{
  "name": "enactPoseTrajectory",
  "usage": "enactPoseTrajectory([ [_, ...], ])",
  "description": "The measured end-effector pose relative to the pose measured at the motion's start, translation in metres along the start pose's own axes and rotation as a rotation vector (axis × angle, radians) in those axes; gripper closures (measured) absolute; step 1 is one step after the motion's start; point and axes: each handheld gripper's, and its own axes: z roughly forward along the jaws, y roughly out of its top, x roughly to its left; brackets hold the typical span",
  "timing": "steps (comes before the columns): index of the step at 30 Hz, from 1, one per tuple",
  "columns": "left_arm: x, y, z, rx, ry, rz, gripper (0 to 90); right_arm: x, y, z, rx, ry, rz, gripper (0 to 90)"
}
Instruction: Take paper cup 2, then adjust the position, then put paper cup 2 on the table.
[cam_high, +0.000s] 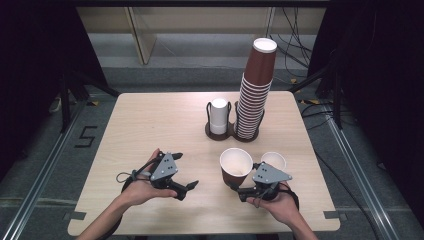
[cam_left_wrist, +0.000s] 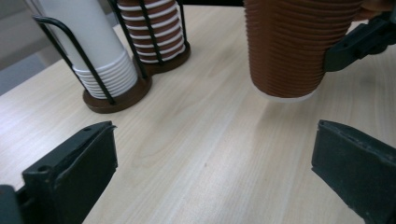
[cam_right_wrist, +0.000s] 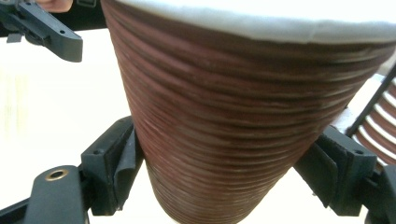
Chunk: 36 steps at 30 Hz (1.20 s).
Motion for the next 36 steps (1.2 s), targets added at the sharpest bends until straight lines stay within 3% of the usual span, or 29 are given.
enactPoseTrajectory([
  [1,0.0,-0.001,0.0,-0.006,0.007,-0.007,0.0,-0.001,0.0,-0.001,-0.001,-0.012,-0.013,20.2],
  [5,0.002,-0.006,0.0,-0.022,0.02,-0.027,0.0,-0.002,-0.001,-0.006,-0.004,-0.009,0.019,20.1],
  [9,0.003,-0.012,-0.001,-0.017,0.043,-0.043,0.0,-0.003,-0.005,-0.01,-0.008,-0.024,0.002,20.1],
  [10,0.004,-0.013,-0.001,-0.013,0.049,-0.055,0.0,-0.002,-0.006,-0.01,-0.005,-0.017,0.029,20.1],
  [12,0.005,-0.016,0.0,-0.004,0.054,-0.064,0.0,-0.005,-0.007,-0.012,-0.006,-0.027,0.005,20.1],
  [14,0.004,-0.017,0.001,-0.009,0.056,-0.066,0.0,-0.003,-0.007,-0.012,-0.013,-0.023,0.035,20.1],
  [17,0.003,-0.017,0.0,-0.007,0.056,-0.062,0.0,-0.003,-0.007,-0.013,-0.025,-0.034,0.021,20.1],
  [18,0.003,-0.017,-0.001,-0.009,0.06,-0.062,0.0,-0.002,-0.007,-0.015,-0.007,-0.021,0.037,20.1],
  [19,0.003,-0.017,-0.001,-0.01,0.063,-0.066,0.0,-0.003,-0.007,-0.014,-0.033,-0.039,0.012,20.1],
  [22,0.004,-0.018,-0.001,-0.01,0.064,-0.064,0.0,-0.003,-0.006,-0.015,-0.027,-0.03,0.003,20.1],
  [24,0.004,-0.018,0.0,-0.007,0.068,-0.067,0.0,-0.001,-0.006,-0.014,-0.029,-0.018,0.027,20.1],
  [29,0.004,-0.02,-0.002,0.0,0.083,-0.061,0.0,-0.002,-0.006,-0.013,-0.038,-0.014,0.004,20.1],
  [33,0.004,-0.02,-0.001,-0.006,0.087,-0.06,0.0,-0.002,-0.006,-0.012,-0.05,0.006,0.018,20.1],
  [36,0.003,-0.021,0.002,0.002,0.076,-0.058,0.0,-0.002,-0.005,-0.015,-0.039,-0.006,0.012,20.1],
])
